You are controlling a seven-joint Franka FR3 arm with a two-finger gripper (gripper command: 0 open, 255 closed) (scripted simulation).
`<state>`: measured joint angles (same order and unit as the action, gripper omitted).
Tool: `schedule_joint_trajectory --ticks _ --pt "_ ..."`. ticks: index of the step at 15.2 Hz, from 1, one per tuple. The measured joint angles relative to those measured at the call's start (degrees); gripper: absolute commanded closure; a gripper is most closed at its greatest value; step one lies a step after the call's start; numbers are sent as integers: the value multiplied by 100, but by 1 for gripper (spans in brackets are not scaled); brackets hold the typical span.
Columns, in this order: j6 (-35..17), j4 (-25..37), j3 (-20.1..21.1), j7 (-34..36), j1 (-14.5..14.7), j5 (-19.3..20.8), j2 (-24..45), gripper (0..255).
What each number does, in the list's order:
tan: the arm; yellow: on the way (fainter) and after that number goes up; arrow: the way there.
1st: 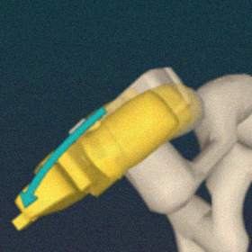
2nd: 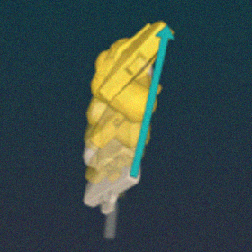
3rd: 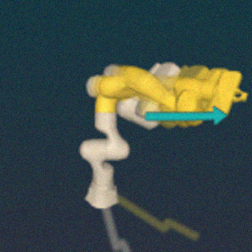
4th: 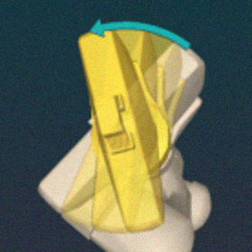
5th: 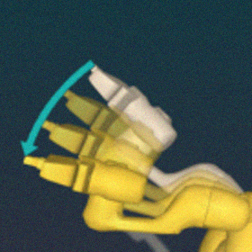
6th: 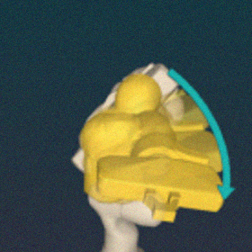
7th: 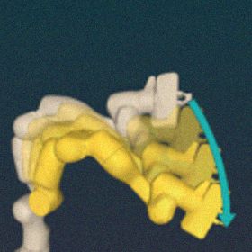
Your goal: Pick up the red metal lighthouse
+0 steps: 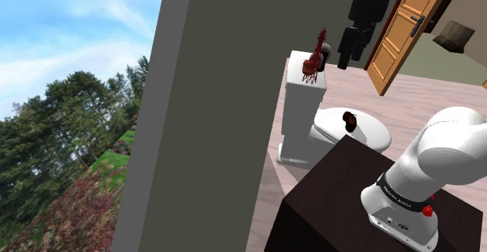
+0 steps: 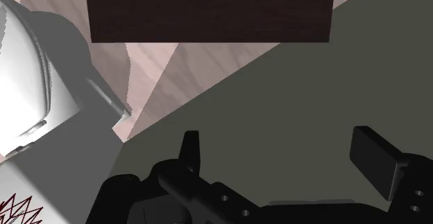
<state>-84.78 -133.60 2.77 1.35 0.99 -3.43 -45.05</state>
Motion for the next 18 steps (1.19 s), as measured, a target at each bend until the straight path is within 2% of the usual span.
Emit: schedule_joint_trajectory --ticks 2,7,18 --pt "-70 7 -21 5 -29 19 57 0" --pt "-693 204 -233 61 -295 182 667 0" --pt "-1942 1084 -830 161 -849 393 2255 0"
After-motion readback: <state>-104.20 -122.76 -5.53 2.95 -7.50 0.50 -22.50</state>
